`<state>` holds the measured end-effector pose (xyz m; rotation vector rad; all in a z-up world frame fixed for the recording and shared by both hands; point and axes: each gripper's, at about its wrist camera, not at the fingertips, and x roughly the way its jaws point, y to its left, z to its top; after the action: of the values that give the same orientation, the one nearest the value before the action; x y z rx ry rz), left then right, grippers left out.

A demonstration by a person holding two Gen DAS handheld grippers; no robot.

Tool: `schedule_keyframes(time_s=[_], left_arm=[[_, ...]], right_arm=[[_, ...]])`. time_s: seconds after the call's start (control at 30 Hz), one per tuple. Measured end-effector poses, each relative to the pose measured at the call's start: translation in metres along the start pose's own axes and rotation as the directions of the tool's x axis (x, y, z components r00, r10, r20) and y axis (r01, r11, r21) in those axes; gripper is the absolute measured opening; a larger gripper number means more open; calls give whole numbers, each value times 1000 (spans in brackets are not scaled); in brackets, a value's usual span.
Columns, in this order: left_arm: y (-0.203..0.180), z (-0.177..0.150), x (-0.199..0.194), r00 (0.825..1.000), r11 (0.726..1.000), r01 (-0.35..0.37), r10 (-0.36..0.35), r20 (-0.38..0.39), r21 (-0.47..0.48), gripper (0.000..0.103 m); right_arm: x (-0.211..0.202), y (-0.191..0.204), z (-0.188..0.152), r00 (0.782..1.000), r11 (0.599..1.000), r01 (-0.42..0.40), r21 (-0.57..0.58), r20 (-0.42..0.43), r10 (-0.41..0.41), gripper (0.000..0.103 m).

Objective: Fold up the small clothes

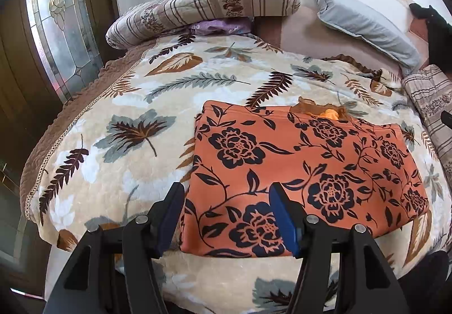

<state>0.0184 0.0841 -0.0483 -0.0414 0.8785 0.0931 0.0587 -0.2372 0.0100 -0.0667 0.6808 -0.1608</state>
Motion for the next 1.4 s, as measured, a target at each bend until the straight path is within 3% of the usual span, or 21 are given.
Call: schedule_keyframes(time_s=[0.1, 0.23, 0.4, 0.6, 0.87, 1.4], left_arm=[[0, -2, -5, 1000, 1000, 6, -6, 9, -4, 63], [-2, -3, -9, 1000, 1000, 1, -1, 3, 1, 63], [-8, 1, -19, 993, 992, -118, 117, 26, 43, 64], [-5, 5, -22, 979, 977, -203, 200, 47, 62, 67], [2, 4, -19, 978, 977, -207, 205, 36, 54, 67], [-3, -2, -9, 979, 976, -206, 205, 17, 68, 67]], right_arm=[[-1, 2, -4, 999, 1000, 9, -13, -43, -10, 84], [16, 7, -14, 974, 998, -59, -15, -219, 54, 85], [33, 17, -37, 926, 990, -140, -20, -357, 124, 85], [40, 38, -62, 900, 982, -164, -91, -423, 111, 85], [32, 61, -71, 899, 970, -179, -166, -429, 93, 85], [11, 65, -69, 946, 949, -38, -313, -318, -67, 85]])
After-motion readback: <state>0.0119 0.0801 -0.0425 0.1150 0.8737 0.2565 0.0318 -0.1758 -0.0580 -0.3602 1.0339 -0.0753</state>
